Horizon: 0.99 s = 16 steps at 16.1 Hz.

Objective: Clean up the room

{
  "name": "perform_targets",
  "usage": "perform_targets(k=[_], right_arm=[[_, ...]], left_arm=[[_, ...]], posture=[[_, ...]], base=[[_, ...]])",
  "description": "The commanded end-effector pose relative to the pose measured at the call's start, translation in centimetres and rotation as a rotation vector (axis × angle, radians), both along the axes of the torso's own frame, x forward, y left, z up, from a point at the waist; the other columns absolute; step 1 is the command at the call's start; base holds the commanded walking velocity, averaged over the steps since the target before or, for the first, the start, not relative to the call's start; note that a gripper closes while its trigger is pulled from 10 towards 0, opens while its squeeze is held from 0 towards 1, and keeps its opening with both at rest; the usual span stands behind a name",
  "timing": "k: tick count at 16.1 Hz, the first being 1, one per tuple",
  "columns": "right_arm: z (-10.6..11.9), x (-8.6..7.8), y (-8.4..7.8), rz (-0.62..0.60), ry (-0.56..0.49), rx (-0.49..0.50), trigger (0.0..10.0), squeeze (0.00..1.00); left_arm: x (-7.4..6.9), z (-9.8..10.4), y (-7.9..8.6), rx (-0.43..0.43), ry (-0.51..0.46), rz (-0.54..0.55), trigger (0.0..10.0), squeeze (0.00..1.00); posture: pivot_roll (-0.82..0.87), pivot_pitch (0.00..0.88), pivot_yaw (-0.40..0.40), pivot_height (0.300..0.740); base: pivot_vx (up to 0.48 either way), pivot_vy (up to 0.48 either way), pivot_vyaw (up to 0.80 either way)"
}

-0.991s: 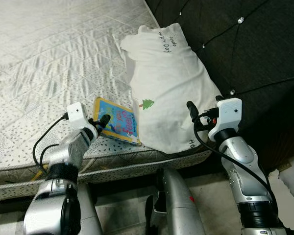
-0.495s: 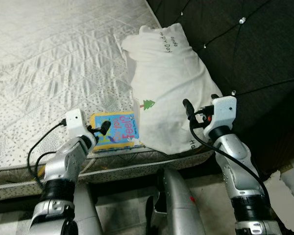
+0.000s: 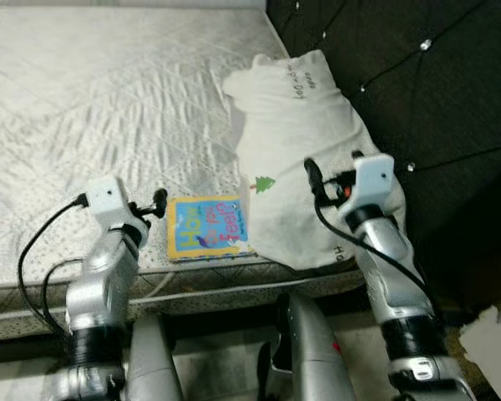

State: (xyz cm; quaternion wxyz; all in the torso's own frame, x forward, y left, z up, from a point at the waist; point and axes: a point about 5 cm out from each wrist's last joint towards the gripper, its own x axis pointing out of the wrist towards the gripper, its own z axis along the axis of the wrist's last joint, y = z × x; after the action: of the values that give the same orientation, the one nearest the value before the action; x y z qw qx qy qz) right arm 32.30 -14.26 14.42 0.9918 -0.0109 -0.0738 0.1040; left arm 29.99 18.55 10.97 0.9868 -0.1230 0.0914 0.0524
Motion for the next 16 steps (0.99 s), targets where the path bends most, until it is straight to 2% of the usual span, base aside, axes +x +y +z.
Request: perform_targets(k=[1, 3, 4, 5, 8, 16], right_arm=[[0.0, 0.2, 0.1, 0.003, 0.006, 0.019, 10.0, 0.00], [-0.2, 0.2, 1.9, 0.072, 0.015, 0.042, 10.0, 0.00], [-0.2, 0.2, 2.5, 0.089, 0.021, 0.060, 10.0, 0.00], [-0.2, 0.5, 2.6, 0.081, 0.019, 0.059, 10.0, 0.00], [0.4, 1.1, 2.2, 0.067, 0.000, 0.144, 10.0, 0.00], [1.0, 1.5, 2.7, 0.076, -0.031, 0.169, 10.0, 0.00]], left_arm=[[-0.1, 0.9, -0.2, 0.031, -0.048, 0.017, 10.0, 1.00], [-0.7, 2.1, -0.8, 0.136, -0.151, 0.037, 10.0, 1.00], [-0.9, 2.4, -1.0, 0.165, -0.193, 0.048, 10.0, 0.70], [-0.9, 2.8, -1.1, 0.199, -0.215, 0.077, 10.0, 0.00], [-0.6, 3.2, -1.3, 0.214, -0.239, 0.057, 10.0, 0.00], [0.4, 3.4, -1.3, 0.231, -0.260, 0.061, 10.0, 0.00]], posture=[[0.04, 0.000, -0.050, 0.567], [0.06, 0.000, -0.051, 0.567], [0.06, 0.000, -0.052, 0.567], [0.07, 0.000, -0.051, 0.567], [0.07, 0.000, -0.044, 0.576], [0.06, 0.000, -0.024, 0.686]], base=[[0.000, 0.000, 0.00], [0.000, 0.000, 0.00], [0.000, 0.000, 0.00], [0.000, 0.000, 0.00], [0.000, 0.000, 0.00], [0.000, 0.000, 0.00]])
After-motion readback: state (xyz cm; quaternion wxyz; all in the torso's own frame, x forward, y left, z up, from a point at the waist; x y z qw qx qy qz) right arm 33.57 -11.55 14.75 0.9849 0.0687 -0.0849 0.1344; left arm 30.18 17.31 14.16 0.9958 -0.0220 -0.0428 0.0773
